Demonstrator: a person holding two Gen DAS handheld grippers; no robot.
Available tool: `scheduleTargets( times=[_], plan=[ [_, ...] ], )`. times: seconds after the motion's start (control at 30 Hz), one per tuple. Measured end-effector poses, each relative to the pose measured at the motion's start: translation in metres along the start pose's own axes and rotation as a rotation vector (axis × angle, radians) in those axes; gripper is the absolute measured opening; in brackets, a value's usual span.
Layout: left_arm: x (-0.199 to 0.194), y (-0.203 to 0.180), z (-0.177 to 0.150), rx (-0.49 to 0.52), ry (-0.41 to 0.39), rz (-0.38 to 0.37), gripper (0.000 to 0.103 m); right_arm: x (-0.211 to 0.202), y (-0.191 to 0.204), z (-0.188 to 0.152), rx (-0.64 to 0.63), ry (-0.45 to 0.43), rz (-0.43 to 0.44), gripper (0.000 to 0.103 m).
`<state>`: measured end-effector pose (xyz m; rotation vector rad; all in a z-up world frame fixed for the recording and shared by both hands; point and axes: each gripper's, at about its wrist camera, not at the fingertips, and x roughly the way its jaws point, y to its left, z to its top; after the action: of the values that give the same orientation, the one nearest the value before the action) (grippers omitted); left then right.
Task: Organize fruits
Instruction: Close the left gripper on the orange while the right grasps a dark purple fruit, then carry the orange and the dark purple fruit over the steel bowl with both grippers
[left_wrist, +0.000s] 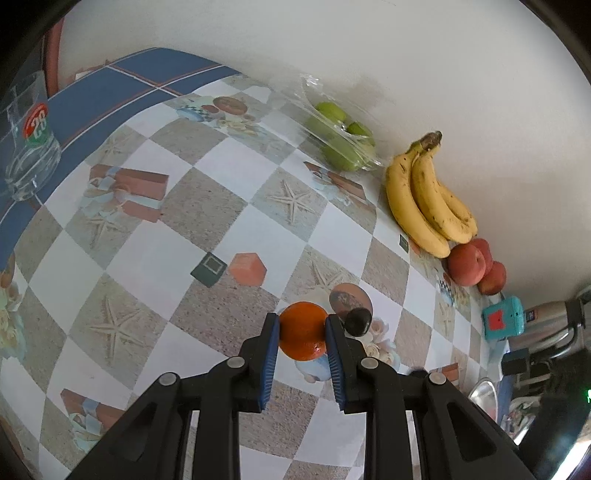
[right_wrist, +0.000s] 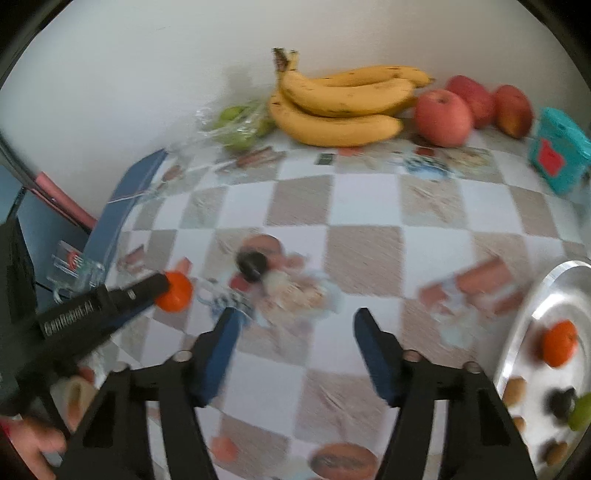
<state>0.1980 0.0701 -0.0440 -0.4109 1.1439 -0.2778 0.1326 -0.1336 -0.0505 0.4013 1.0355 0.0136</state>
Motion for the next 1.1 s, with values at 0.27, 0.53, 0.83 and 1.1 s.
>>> scheduleTargets(
  times=[0.27, 0.53, 0.83, 1.1],
  plan=[
    [-0.003, 0.016, 0.007, -0.049, -0.009, -0.009, 0.027, 0.037, 0.022, 0.022, -0.005, 0.042, 0.007, 0.046],
    [-0.006, 0.026, 0.01, -0.08, -0.012, -0.013, 0.027, 0.065, 0.034, 0.03, -0.03, 0.078, -0.039, 0.045],
    [-0.005, 0.026, 0.01, -0.083, -0.008, -0.02, 0.027, 0.076, 0.039, 0.031, -0.043, 0.093, -0.074, 0.028],
    [-0.005, 0.022, 0.009, -0.076, -0.001, -0.024, 0.027, 0.064, 0.038, 0.024, -0.03, 0.076, -0.053, 0.027]
  ],
)
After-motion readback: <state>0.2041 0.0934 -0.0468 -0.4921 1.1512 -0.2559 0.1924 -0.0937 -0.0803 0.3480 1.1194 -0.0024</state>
